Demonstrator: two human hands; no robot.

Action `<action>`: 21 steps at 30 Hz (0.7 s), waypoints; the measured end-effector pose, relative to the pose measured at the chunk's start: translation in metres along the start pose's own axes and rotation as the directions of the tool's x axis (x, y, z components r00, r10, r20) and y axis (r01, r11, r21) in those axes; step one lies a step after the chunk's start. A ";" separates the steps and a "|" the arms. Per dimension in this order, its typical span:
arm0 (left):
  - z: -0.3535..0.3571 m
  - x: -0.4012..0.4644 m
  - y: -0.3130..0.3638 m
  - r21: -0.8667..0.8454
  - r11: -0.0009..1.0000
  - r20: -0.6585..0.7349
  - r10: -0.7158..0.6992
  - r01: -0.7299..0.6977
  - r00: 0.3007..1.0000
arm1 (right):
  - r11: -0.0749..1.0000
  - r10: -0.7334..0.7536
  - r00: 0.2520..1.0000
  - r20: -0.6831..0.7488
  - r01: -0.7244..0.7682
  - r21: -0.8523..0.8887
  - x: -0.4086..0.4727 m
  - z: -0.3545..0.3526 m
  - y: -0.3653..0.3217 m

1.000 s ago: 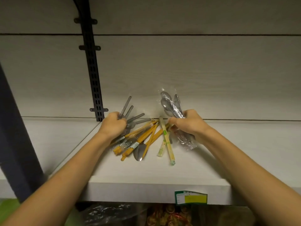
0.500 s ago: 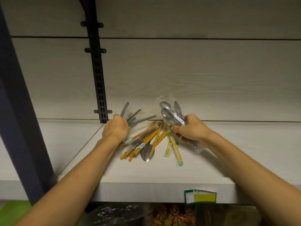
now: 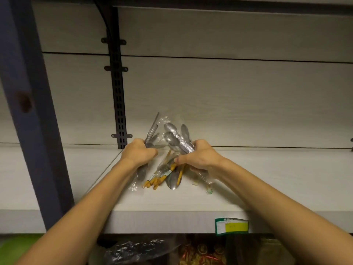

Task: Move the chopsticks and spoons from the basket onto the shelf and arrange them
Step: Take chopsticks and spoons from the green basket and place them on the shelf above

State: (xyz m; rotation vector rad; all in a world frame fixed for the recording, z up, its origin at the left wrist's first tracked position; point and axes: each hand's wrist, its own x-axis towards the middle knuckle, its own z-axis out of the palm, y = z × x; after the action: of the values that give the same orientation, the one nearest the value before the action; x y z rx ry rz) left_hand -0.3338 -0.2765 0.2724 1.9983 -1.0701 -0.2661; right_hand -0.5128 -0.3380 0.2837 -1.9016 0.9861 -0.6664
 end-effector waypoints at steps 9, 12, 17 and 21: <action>-0.007 -0.009 -0.003 -0.058 0.997 0.049 0.062 -0.059 0.997 | 0.996 0.065 0.997 -0.037 -0.067 -0.060 -0.005 -0.008 0.000; -0.003 -0.015 0.003 -0.104 0.988 0.104 0.121 -0.111 0.987 | 0.998 0.063 0.998 -0.029 -0.064 -0.028 -0.011 -0.004 -0.001; 0.003 -0.024 0.001 0.004 0.992 0.193 0.123 -0.126 0.973 | 0.996 0.084 0.996 -0.020 -0.085 -0.025 -0.019 0.008 -0.002; -0.002 -0.030 -0.002 -0.077 0.993 0.176 0.098 -0.085 0.980 | 0.997 0.027 1.000 0.017 -0.026 -0.076 -0.025 0.014 -0.004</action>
State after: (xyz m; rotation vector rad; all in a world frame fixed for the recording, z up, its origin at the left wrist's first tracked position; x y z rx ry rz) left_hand -0.3500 -0.2514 0.2665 1.8852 -1.2461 -0.4351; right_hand -0.5141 -0.3090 0.2788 -1.9540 1.0367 -0.6036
